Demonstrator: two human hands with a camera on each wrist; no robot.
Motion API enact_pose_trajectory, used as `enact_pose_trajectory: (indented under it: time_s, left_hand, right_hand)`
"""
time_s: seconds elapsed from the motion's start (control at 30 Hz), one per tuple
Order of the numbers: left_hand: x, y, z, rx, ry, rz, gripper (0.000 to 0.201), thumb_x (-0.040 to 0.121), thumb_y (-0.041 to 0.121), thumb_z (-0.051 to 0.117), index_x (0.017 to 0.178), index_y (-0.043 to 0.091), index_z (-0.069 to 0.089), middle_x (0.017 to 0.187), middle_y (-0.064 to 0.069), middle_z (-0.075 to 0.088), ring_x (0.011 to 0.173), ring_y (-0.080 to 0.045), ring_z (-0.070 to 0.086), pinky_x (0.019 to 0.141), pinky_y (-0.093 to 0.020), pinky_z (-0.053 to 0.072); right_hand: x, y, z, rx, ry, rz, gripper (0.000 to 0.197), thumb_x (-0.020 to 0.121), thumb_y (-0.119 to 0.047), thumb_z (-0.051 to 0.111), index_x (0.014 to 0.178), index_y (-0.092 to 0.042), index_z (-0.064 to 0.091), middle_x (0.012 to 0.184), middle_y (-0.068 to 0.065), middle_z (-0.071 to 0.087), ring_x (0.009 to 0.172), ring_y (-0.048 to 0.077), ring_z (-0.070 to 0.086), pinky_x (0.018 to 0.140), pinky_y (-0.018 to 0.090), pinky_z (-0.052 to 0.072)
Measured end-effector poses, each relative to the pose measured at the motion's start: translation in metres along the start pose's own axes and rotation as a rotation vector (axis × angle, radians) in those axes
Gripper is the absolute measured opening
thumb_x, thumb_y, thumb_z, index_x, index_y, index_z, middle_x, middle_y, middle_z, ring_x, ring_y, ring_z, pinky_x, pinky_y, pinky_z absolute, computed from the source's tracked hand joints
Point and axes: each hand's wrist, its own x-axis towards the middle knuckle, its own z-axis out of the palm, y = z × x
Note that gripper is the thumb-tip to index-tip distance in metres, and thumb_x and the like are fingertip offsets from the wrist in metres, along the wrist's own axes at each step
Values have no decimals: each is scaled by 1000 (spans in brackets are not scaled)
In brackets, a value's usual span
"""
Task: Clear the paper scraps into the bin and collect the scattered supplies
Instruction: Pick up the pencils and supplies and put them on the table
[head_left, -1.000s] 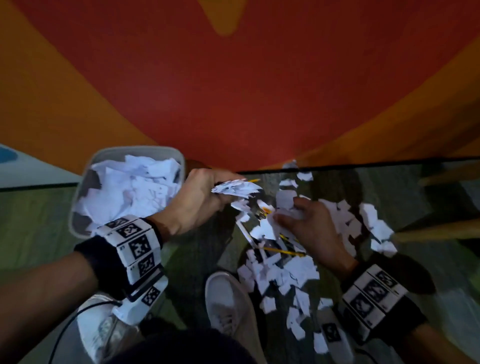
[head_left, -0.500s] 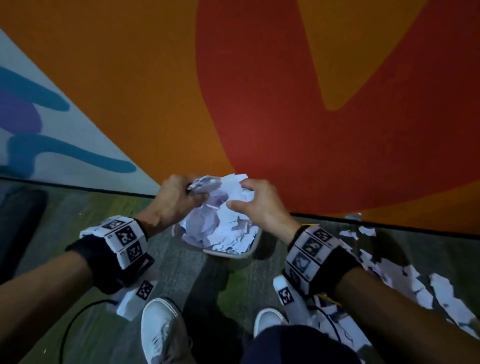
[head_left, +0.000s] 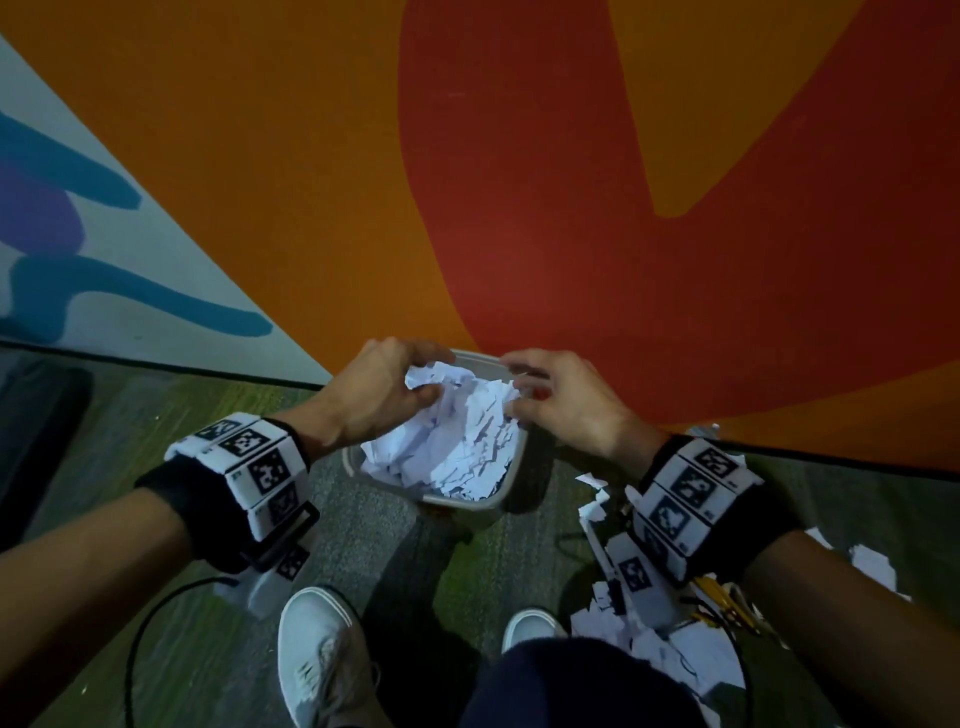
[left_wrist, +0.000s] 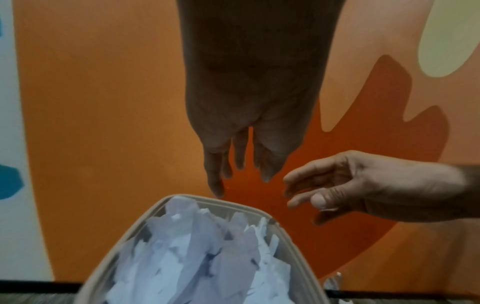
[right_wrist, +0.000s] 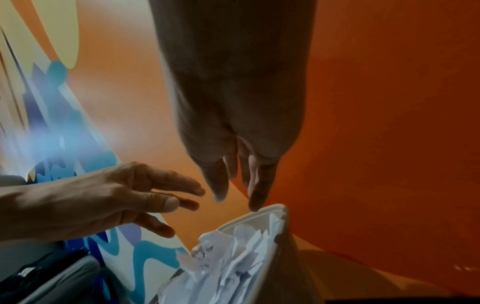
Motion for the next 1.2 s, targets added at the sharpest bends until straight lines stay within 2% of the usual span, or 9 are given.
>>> enact_pose_trajectory:
  time_s: [0.17,0.27,0.4,0.5,0.63,0.77,0.9,1.03,1.2]
  left_hand:
    - [7,47,4,-90,-13,120,33,95,28,66,128,28,64,126,14,65,107,6,59,91,-23,50]
    - [19,73,27,-170,-60,160,28,93,26,67,121,30,66,114,22,66,95,18,58,83,-4,43]
    - [37,98,78,-268,-176,187,31,90,24,71,120,31,67,104,13,71,93,9,63,77,-11,43]
    - [38,112,129,-334,-280,209,30,90,20,71,120,27,69,102,8,73,92,4,66,82,-16,50]
    - [30,119,203,-410,-425,236,29,90,20,72,117,29,71,93,9,73,90,-5,69,85,-28,55]
    - [23,118,264,-326,-513,216,24,92,17,69,116,19,72,97,7,68,85,-7,64,78,-28,51]
    - [19,103,309,-296,-500,119,23,90,11,66,112,14,73,97,-5,71,89,-20,67,77,-31,52]
    - [16,88,329,-283,-479,103,18,89,12,65,104,18,74,99,-3,73,89,-19,69,77,-32,55]
    - [2,91,343,-213,-531,125,12,89,17,70,99,9,73,98,-9,70,87,-23,65,78,-38,54]
  right_hand:
    - [-36,26,-27,40,91,31,50,82,-14,77,129,-22,62,123,-4,66,106,6,64,94,34,55]
    - [-64,53,-41,74,83,48,49,85,-19,76,132,-21,60,119,-7,64,108,6,62,90,30,54]
    - [-98,108,-51,24,92,164,48,86,-20,75,132,-21,60,111,-4,65,96,3,61,81,27,52]
    - [-132,164,-51,-27,99,279,46,85,-20,76,129,-19,61,122,1,65,102,10,63,90,31,53]
    - [-176,224,-43,-88,58,457,39,83,-16,78,120,-9,67,113,2,67,82,7,62,69,12,48]
    - [-197,265,-22,-137,-17,602,33,84,-10,76,116,-7,69,109,9,68,85,17,62,78,33,52]
    - [-192,280,3,-144,38,589,30,85,-7,73,114,-5,71,104,10,70,88,20,62,76,28,44]
    - [-179,289,23,-133,88,592,15,90,-4,64,79,-14,63,69,-5,55,64,6,48,65,24,35]
    - [-198,314,40,-140,232,590,10,90,-10,64,98,-5,69,77,1,59,70,16,53,71,29,40]
